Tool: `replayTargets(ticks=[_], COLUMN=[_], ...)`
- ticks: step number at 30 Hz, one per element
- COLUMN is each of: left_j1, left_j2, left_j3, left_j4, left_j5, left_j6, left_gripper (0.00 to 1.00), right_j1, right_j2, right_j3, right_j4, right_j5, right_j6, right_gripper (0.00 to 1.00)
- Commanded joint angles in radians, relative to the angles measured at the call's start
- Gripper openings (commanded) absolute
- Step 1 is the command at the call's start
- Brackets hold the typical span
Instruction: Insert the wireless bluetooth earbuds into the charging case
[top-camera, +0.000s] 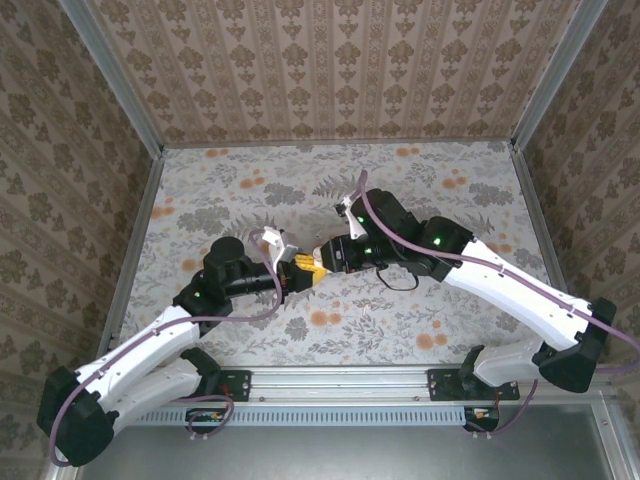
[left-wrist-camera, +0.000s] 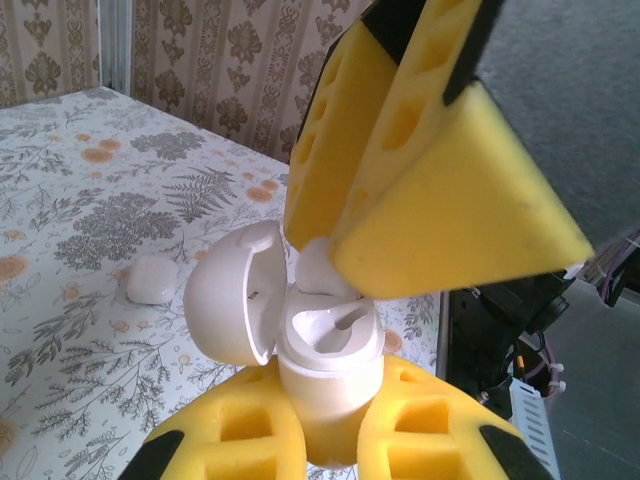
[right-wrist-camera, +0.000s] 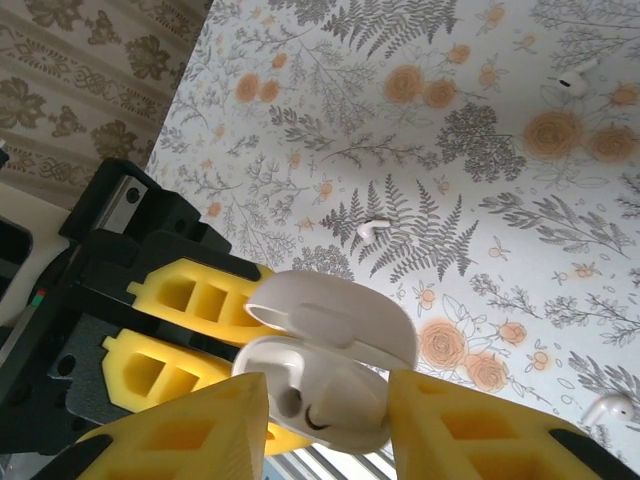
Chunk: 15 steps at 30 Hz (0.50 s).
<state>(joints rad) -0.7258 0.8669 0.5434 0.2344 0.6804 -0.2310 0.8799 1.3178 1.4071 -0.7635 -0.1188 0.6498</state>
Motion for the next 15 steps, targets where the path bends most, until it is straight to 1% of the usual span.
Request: replayTargets(ticks=[1,7,10,12,15], left_j1=[-0.006,-0.014,-0.018,-0.018,-0.024], left_j2=[-0.026,-0.031,-0.036,-0.040,-0.043], left_j3=[0.005,0.008,0.008,0.006,0.006], left_j4=[0.050,0.041,0.034,0.030,0.031], left_j5=[-0.002,-0.007,-0.014,-0.022,-0.031], left_j6=[0.024,0.028,0.033,0.038,0.047], left_gripper=[0.00,0.00,0.00,0.00,0.00], right_j1=[-0.008,-0.010,-0.009,-0.013,-0.028], right_j2=[-0.038,-0.038,-0.053,-0.074,-0.102], right_j3=[0.020,0.007,0.000,-0.014,-0.054], right_j4=[-0.037,-0.040,-0.033,-0.016,0.019], right_j5=[0.037,0.031,0.030,0.034,0.023], right_j6=[0.037,0.046,0.053,0.057,0.070], right_gripper=[0.37,0.38,0.42,0.43,0.39])
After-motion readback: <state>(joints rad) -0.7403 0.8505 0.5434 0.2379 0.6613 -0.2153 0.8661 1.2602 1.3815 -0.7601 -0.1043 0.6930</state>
